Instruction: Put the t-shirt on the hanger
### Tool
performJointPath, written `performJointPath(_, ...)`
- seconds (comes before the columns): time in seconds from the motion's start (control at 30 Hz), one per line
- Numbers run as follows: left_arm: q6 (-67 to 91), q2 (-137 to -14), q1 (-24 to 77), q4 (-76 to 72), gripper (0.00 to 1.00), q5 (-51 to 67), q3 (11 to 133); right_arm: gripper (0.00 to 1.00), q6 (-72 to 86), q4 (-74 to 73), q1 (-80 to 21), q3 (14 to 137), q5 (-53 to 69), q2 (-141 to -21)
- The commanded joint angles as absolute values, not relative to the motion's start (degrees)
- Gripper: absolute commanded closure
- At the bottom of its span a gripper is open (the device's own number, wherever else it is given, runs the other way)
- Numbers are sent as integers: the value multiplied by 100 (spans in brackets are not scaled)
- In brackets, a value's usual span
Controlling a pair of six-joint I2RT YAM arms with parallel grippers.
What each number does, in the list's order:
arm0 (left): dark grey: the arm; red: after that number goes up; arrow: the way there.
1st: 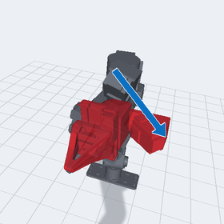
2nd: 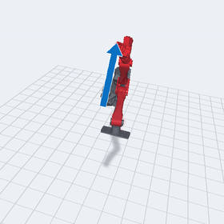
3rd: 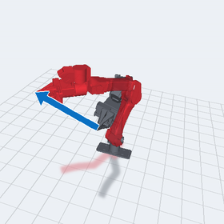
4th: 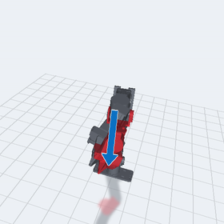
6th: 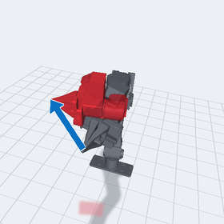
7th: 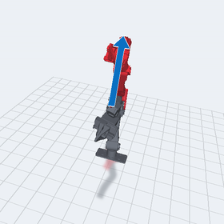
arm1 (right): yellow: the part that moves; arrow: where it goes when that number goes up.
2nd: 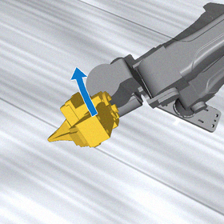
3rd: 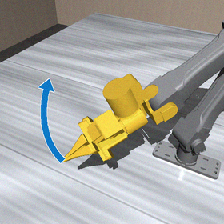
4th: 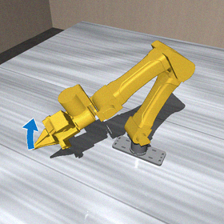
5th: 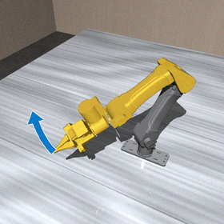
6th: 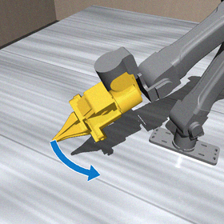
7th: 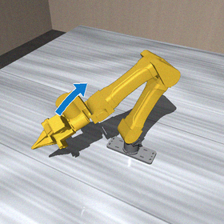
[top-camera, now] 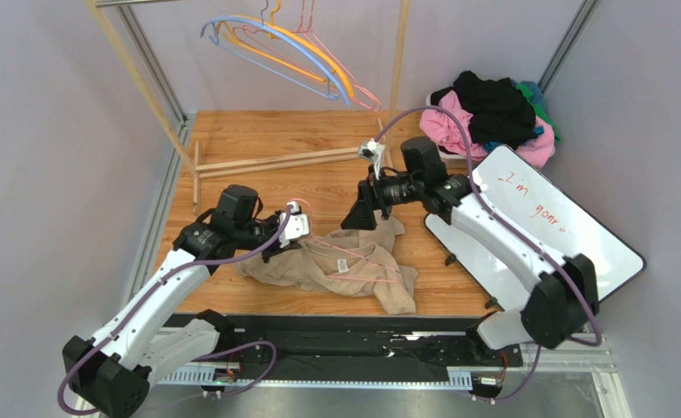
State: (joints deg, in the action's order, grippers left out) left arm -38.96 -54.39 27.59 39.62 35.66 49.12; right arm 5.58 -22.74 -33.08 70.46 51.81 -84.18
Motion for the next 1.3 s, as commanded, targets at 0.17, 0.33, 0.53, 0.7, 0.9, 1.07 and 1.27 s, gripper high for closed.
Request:
performJointPath(0.17,-4236,-5247,3058,3937,100,3481,4992,23,18,-4138,-3515,6741,2418,-8198)
performJointPath(0.33,-4157,-5177,3182,3929,100,3314,5045,26,70,-4517,-3770,6934,2110,-8665)
performJointPath(0.53,-4008,-5019,3190,3920,100,3086,5019,39,26,-4790,-3876,6943,1741,-8964)
performJointPath(0.7,-3649,-4668,3155,3920,100,2927,4931,76,-176,-5097,-3780,6777,1670,-8755)
performJointPath(0.9,-2998,-3982,2559,3376,100,2875,4632,100,-307,-5177,-3288,6346,1661,-8236)
performJointPath(1.07,-2961,-3920,2426,3103,100,2286,4421,100,-395,-5168,-3024,6100,1687,-7700)
performJointPath(1.27,-3261,-4227,2426,3068,100,1829,4395,100,-492,-5265,-2734,6179,2117,-7217)
